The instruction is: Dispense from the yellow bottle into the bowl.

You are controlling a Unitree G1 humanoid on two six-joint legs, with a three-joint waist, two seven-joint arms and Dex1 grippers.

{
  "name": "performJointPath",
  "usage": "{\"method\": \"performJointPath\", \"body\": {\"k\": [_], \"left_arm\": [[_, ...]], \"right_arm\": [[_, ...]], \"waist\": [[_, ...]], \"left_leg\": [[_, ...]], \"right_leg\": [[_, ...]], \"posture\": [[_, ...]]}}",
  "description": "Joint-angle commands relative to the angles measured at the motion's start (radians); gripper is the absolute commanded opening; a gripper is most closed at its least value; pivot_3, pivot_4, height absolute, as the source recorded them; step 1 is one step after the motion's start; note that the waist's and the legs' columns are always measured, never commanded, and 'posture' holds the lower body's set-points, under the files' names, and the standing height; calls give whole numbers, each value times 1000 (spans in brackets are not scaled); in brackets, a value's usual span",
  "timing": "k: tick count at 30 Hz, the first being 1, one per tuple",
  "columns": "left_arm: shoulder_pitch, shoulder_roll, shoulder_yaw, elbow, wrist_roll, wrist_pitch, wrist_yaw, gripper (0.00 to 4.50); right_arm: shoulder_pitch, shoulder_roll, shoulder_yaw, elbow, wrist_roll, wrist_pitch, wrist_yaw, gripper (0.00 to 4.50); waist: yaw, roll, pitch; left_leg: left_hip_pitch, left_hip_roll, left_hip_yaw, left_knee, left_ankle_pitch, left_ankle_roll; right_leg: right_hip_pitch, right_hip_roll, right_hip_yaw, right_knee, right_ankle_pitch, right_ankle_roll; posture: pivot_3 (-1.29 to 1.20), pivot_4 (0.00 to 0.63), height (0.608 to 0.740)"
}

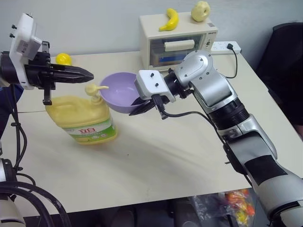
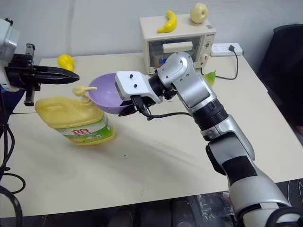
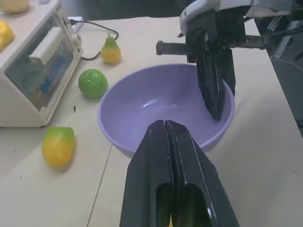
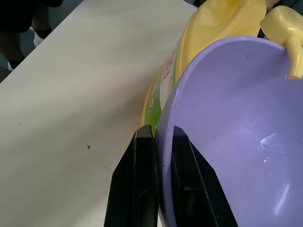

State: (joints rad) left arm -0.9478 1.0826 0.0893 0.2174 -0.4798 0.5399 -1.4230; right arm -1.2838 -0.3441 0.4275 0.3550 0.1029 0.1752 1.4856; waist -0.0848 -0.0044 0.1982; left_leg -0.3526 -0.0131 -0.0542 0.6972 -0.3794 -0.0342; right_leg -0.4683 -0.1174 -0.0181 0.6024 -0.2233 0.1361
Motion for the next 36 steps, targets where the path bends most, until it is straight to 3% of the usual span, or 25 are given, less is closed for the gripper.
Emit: {"method": "performJointPath", "body": {"k": [1, 6, 25, 36], "left_arm": [[31, 40, 6, -22, 25, -18, -18, 24], [77, 45, -39, -20, 106, -96, -8, 24], [45, 5, -65, 4, 126, -107, 3, 24], [84, 29, -91, 3, 165, -118, -5, 24]], "right_arm": [[-30, 2, -35, -36, 15, -19, 5, 0], [-38, -2, -30, -14, 2, -44, 13, 0], [-1, 5, -5, 35, -58, -115, 21, 0], [0, 15, -12, 65, -70, -143, 23, 0]], "waist": [[0, 0, 0], [2, 0, 0], [3, 0, 0], [2, 0, 0]], "left_leg": [[0, 0, 0, 0, 0, 0], [0, 0, 0, 0, 0, 0], [1, 0, 1, 2, 0, 0], [1, 0, 1, 2, 0, 0]], "right_leg": [[0, 0, 0, 0, 0, 0], [-1, 0, 0, 1, 0, 0], [0, 0, 1, 4, 0, 0], [0, 0, 1, 4, 0, 0]], "posture": [[0, 150, 740], [0, 150, 740], [0, 150, 740], [0, 150, 740]]}}
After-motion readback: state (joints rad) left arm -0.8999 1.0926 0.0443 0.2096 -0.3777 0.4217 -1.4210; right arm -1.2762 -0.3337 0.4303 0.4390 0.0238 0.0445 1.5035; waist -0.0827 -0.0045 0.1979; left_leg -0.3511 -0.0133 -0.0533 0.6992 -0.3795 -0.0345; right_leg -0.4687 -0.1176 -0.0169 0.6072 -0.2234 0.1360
